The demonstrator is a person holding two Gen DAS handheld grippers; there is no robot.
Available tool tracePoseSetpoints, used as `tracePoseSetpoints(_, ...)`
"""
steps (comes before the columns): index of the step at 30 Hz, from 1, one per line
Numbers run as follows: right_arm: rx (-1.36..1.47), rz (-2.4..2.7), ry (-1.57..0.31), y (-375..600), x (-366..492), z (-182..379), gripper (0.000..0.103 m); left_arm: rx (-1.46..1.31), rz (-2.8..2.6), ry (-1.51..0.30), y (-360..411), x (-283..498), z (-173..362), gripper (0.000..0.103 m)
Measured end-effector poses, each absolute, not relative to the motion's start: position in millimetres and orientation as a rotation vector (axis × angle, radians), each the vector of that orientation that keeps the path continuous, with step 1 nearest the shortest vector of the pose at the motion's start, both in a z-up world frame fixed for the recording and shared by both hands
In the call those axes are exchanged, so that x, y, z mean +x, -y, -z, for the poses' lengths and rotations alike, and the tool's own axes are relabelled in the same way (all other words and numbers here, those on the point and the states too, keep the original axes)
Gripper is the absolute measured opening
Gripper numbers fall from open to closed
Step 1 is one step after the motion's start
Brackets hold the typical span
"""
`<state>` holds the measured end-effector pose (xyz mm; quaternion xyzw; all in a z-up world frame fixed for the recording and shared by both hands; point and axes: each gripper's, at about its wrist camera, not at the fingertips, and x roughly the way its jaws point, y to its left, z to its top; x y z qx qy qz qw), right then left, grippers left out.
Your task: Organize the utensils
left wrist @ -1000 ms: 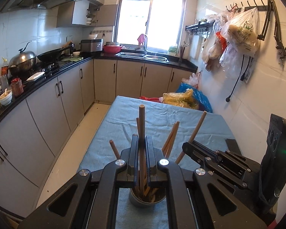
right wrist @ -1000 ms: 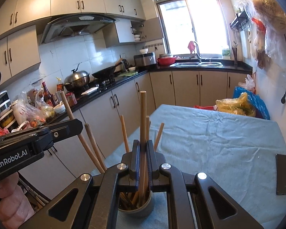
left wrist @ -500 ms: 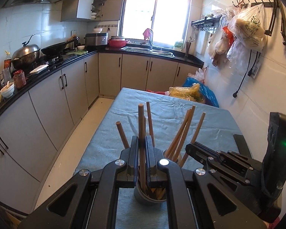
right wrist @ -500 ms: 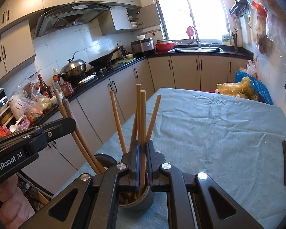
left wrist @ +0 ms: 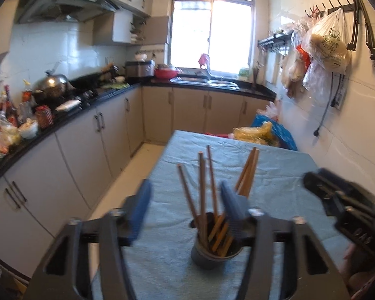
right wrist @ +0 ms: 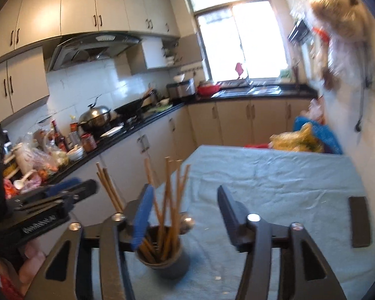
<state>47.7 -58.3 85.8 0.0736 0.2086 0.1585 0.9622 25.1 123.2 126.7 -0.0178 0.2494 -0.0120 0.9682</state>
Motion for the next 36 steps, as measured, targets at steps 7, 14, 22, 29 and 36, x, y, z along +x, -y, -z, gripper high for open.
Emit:
tracePoseSetpoints(7,0.064,-0.223,-0.429,69.6,0.7,-57.2,0.085,0.011,-0.115,-0.485,-130.3,-18.0,-92.4,0.090)
tracePoseSetpoints(14,0.103,-0.160,-0.491,75.1,-34.7,-16.0,0.091,0.084,-0.249,-0.516,-123.8,-39.2,-37.1,0.102)
tracePoseSetpoints(22,0.025,-0.151,-0.516,60.0,-47.8,5.6,0.096,0.099,-0.242,-0.578,-122.8,-41.6,-13.3,0.102)
tracePoseSetpoints(29,0.027,-0.167,-0.546,54.6,-46.8,12.9,0.096,0.117,-0.251,-0.588,-120.5,-40.6,-7.7,0.102)
tracePoseSetpoints(36,0.008,-0.175,-0.571,46.7,-42.3,17.8,0.096,0.119,-0.251,-0.611,-122.5,-36.5,-0.1,0.102)
